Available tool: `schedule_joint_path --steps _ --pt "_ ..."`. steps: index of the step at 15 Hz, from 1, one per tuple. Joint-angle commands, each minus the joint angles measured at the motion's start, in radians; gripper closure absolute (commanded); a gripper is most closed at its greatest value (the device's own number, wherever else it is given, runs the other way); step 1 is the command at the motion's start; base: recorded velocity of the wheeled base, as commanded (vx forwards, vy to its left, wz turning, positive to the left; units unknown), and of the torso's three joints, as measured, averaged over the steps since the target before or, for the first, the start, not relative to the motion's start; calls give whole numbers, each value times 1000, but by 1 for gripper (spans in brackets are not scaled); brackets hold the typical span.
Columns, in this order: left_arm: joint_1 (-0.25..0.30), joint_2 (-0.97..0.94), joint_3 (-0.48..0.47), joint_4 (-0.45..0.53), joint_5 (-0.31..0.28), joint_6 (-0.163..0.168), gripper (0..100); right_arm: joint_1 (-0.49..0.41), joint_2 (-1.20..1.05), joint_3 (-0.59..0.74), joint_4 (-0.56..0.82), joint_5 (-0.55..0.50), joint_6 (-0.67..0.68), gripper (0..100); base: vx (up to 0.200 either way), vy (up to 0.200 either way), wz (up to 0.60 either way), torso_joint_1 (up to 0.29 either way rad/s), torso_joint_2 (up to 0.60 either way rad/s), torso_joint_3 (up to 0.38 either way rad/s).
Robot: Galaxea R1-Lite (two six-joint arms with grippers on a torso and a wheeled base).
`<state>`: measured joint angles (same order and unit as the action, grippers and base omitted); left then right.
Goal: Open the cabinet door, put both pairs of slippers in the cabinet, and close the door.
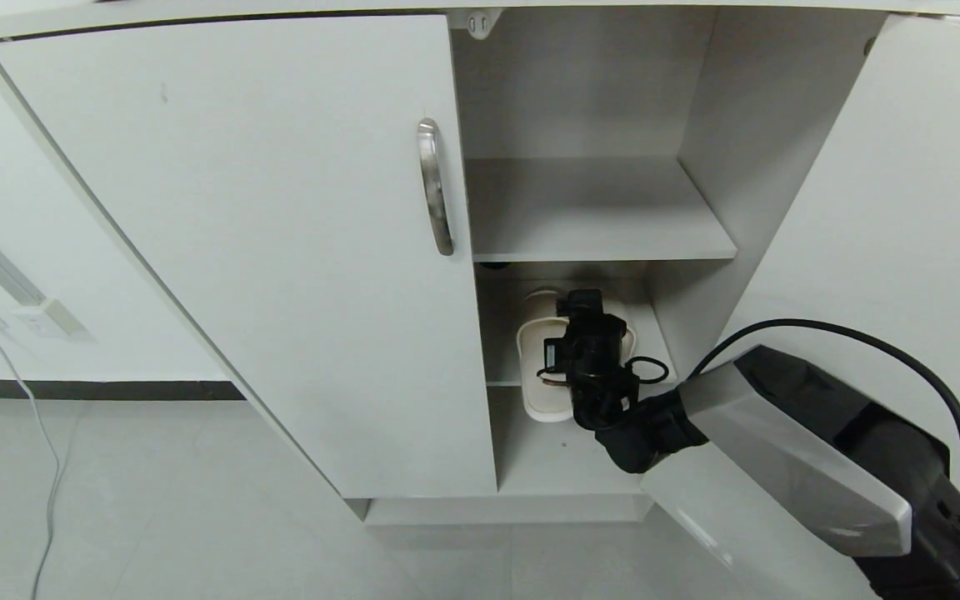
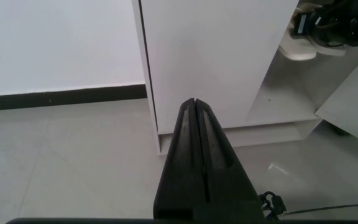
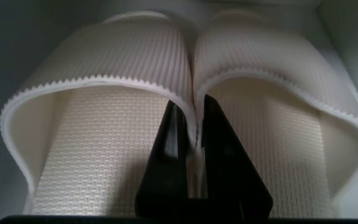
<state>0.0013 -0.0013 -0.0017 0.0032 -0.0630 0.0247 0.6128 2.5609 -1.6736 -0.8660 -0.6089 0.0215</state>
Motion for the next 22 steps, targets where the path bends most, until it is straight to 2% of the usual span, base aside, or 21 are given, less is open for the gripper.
schedule_joint_path --steps 1,6,14,15,20,22 --pt "0 1 0 0 0 0 100 -18 9 -66 25 1 0 100 0 0 0 0 0 0" --pt "0 1 0 0 0 0 100 -30 10 -175 139 32 0 100 0 0 0 0 0 0" --pt "0 1 0 0 0 0 100 -45 22 -182 166 54 14 100 0 0 0 0 0 0" --pt "0 1 0 0 0 0 100 -45 25 -190 168 54 14 0 0 0 0 0 0 0" --pt "0 1 0 0 0 0 100 -45 41 -193 171 52 20 0 0 0 0 0 0 0" --pt "0 1 0 0 0 0 100 -41 -10 -110 150 52 20 0 0 0 0 0 0 0"
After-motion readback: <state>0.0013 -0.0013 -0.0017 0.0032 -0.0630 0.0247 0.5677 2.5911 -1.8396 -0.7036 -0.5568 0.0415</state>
